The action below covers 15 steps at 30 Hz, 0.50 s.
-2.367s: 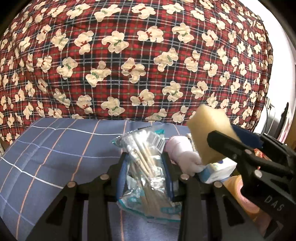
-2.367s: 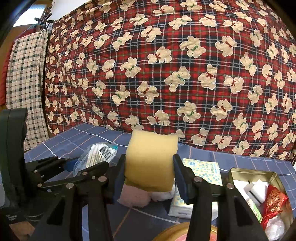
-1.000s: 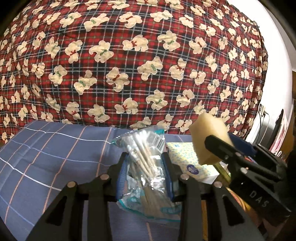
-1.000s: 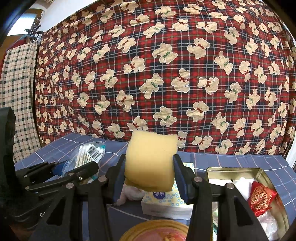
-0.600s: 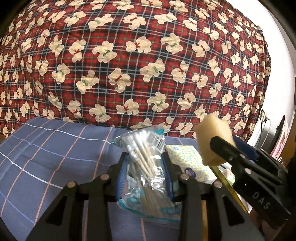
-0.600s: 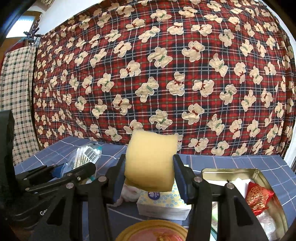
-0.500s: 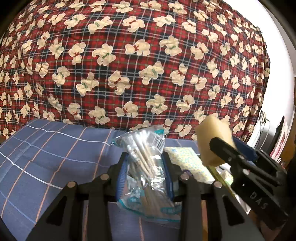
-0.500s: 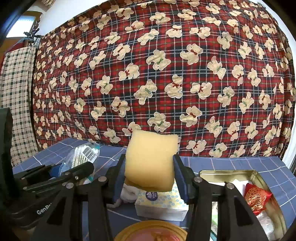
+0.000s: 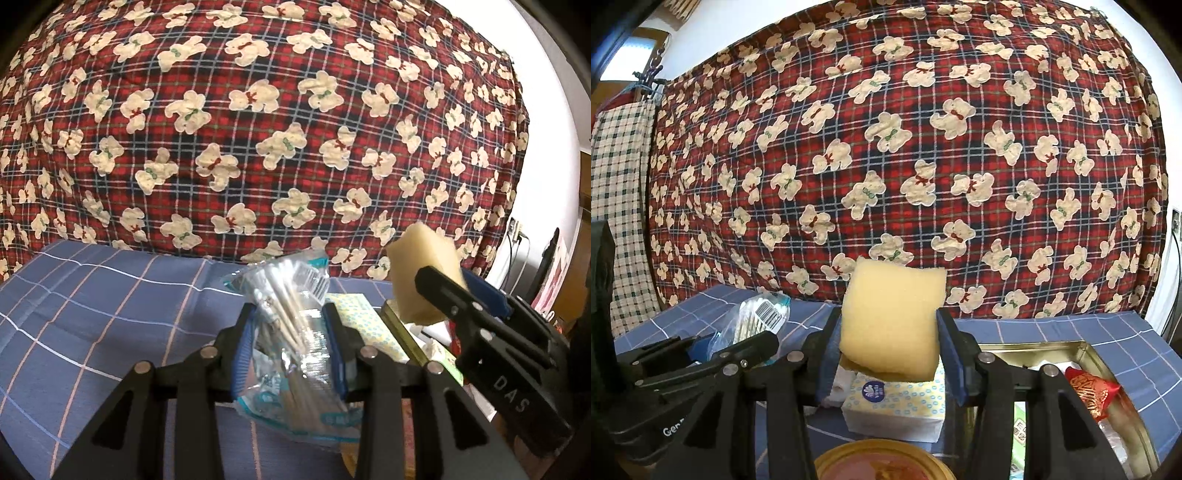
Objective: Organize soft objects
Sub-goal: 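Carry the cotton-swab bag with the left tool while the right tool carries the sponge over the tray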
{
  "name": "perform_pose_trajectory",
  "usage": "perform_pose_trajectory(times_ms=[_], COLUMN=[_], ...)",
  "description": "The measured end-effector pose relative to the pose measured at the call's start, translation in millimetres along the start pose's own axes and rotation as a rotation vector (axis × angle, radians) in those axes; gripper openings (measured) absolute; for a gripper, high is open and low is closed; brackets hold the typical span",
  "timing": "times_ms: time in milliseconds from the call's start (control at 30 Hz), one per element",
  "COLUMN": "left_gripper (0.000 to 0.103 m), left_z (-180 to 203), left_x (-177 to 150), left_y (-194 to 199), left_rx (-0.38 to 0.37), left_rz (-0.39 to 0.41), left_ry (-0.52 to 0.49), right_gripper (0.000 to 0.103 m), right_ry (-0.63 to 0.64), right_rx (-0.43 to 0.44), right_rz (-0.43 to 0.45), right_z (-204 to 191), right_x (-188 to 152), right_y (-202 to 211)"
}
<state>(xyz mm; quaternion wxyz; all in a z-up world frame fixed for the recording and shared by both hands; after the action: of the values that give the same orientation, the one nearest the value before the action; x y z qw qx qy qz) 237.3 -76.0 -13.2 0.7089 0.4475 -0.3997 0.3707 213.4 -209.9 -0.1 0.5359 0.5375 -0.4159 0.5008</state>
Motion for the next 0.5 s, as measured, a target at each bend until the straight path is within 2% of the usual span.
perform_pose_trajectory(times_ms=[500], left_gripper=[0.035], left_z=[23], left_x=[8], left_y=[3], left_rx=[-0.044], left_rz=[0.018], left_ry=[-0.004], right_gripper=[0.051], right_ry=[-0.01], right_rx=[-0.061], right_rz=[0.039], right_z=[18], right_x=[1], right_y=[13])
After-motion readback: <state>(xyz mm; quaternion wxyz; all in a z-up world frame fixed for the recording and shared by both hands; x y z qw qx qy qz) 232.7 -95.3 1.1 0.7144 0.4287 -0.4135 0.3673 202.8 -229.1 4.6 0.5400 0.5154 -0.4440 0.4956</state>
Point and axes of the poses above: each gripper's, at about its wrist camera, not at the fingertips, and y roughly against the way its jaws point, z to its right, x to its top, the point moved 2 cm from there along -y, roughly the way its jaws point, and after that the axes turned 3 degrees about -x, right-handed, at the moved point
